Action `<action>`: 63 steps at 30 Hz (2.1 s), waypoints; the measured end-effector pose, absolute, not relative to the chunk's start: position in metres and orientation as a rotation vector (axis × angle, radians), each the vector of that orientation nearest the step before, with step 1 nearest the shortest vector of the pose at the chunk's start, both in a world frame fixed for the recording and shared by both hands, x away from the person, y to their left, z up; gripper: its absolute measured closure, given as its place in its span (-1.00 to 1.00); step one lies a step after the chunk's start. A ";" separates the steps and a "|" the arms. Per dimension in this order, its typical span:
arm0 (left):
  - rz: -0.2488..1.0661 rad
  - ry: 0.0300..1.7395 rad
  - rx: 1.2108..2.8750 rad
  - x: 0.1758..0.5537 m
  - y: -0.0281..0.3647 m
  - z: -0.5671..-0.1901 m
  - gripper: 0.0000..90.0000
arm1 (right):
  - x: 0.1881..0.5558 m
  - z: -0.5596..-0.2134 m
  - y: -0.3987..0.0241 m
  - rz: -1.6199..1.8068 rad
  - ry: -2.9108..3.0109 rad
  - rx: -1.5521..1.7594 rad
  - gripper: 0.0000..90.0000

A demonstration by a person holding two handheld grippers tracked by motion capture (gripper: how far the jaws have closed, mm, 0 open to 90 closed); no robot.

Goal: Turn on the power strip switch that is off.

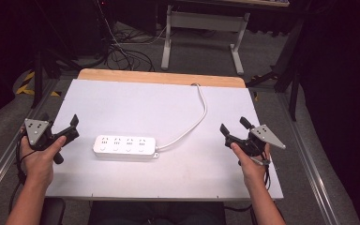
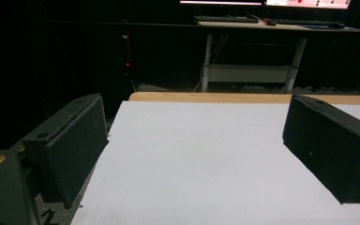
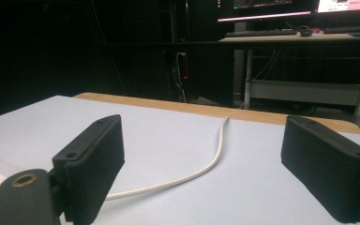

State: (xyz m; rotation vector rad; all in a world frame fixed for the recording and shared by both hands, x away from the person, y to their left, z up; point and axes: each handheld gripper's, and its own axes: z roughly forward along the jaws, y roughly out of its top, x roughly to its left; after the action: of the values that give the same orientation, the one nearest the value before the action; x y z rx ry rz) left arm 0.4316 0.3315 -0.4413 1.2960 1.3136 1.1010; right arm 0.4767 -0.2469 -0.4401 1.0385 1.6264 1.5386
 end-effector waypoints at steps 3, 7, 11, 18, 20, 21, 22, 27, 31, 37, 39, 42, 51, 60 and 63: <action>1.103 1.318 1.294 0.432 0.331 -0.441 -0.78 | 0.477 -0.440 -0.248 1.540 1.625 1.040 -0.68; 1.106 1.316 1.277 0.431 0.331 -0.440 -0.66 | 0.476 -0.440 -0.247 1.538 1.621 1.040 -0.68; 1.114 1.321 1.272 0.431 0.331 -0.439 -0.44 | 0.476 -0.440 -0.248 1.540 1.621 1.042 -0.68; 1.134 1.330 1.245 0.429 0.333 -0.438 0.03 | 0.477 -0.440 -0.248 1.542 1.620 1.042 -0.68; 1.134 1.330 1.237 0.429 0.333 -0.438 0.15 | 0.477 -0.440 -0.248 1.541 1.620 1.042 -0.68; 1.134 1.332 1.234 0.428 0.334 -0.437 0.21 | 0.477 -0.440 -0.248 1.542 1.618 1.042 -0.68; 1.134 1.336 1.233 0.428 0.334 -0.437 0.26 | 0.476 -0.440 -0.248 1.542 1.616 1.041 -0.68; 1.140 1.329 1.236 0.427 0.334 -0.436 0.50 | 0.477 -0.440 -0.248 1.541 1.619 1.041 -0.68; 1.141 1.317 1.238 0.427 0.334 -0.435 0.76 | 0.476 -0.440 -0.248 1.542 1.615 1.039 -0.68; 1.156 1.297 1.241 0.425 0.334 -0.433 0.99 | 0.476 -0.439 -0.248 1.544 1.611 1.040 -0.68; 1.161 1.294 1.249 0.425 0.335 -0.432 1.00 | 0.476 -0.439 -0.248 1.544 1.612 1.040 -0.67; 1.157 1.289 1.259 0.425 0.335 -0.432 1.00 | 0.476 -0.439 -0.248 1.546 1.612 1.040 -0.67; 1.110 1.257 1.325 0.427 0.328 -0.431 1.00 | 0.475 -0.439 -0.249 1.545 1.609 1.041 -0.67; 1.060 1.202 1.421 0.429 0.317 -0.428 1.00 | 0.475 -0.439 -0.248 1.544 1.614 1.040 -0.67; 1.043 1.182 1.448 0.430 0.313 -0.428 1.00 | 0.475 -0.439 -0.248 1.544 1.613 1.040 -0.67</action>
State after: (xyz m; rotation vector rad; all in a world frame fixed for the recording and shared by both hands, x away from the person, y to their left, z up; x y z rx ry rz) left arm 0.4296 0.3133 -0.4276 1.4483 1.1820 1.0433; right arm 0.4749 -0.2480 -0.4392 1.0396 1.6131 1.5437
